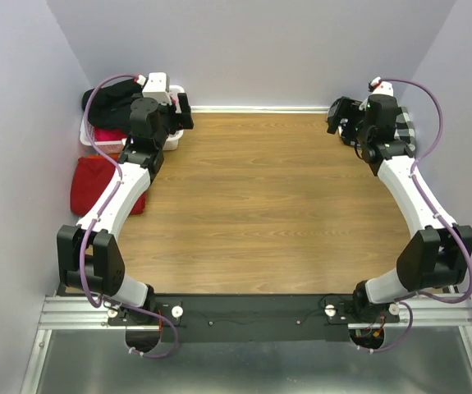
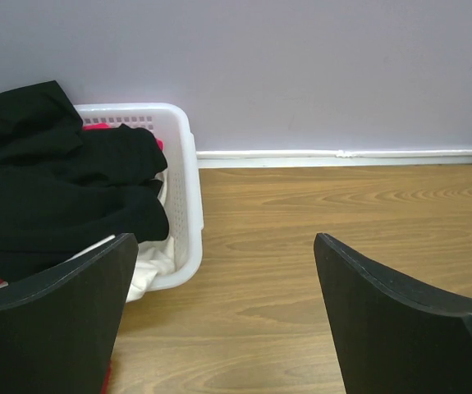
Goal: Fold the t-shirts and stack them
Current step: Grab crumpled tshirt from bin with the left arm
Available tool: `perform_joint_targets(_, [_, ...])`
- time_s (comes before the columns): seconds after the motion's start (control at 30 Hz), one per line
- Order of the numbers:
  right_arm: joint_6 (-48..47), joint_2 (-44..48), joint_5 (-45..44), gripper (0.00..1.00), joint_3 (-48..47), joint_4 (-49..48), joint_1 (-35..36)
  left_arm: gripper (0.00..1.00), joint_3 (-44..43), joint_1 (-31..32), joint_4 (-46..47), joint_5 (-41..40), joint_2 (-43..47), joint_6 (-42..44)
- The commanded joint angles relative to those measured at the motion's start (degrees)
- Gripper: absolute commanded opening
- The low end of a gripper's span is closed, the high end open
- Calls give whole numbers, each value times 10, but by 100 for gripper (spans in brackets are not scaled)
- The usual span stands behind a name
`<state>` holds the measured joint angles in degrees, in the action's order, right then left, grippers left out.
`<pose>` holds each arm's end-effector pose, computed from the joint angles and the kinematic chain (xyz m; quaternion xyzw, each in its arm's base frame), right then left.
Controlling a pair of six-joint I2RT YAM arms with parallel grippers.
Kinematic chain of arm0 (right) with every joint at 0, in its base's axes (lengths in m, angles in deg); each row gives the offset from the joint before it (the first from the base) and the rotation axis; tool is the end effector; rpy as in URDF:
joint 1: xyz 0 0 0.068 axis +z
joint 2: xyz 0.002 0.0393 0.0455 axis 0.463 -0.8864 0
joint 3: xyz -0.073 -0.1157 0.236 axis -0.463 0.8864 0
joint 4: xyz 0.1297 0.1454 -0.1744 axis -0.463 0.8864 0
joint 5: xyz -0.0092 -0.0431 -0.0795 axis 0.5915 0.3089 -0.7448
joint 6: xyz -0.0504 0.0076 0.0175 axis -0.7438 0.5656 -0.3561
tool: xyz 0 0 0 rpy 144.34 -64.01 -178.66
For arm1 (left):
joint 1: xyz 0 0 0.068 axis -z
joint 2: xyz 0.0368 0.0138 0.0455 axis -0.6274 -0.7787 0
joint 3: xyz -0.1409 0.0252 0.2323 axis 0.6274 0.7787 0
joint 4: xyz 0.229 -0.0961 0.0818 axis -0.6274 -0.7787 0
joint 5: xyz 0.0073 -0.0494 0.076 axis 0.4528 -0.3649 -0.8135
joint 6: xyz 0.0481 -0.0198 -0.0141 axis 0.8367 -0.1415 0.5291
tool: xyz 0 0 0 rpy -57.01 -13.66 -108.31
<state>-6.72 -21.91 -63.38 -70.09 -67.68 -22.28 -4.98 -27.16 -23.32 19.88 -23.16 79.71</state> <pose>0.3498 0.0290 0.3546 0.0943 0.8245 0.0559 0.5552 0.3503 -0.0696 0.3684 -0.0156 0.7425 -0.0961 0.6627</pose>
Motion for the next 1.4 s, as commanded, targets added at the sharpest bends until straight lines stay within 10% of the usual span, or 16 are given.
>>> perform_joint_targets(0.0, [0,-10,11,100,0,1,1,98,8,2,-4,-18,3,-3])
perform_joint_targets(0.7, [6,-29,2,100,-8,0,1,89,-53,1,-70,-140,-49,-38])
perform_joint_targets(0.97, [27,-50,17,100,-11,1,1,53,-144,-61,-142,-148,-130,-86])
perform_joint_targets(1.37, [42,-65,21,100,-5,1,1,70,-310,-153,-217,-82,-295,-150])
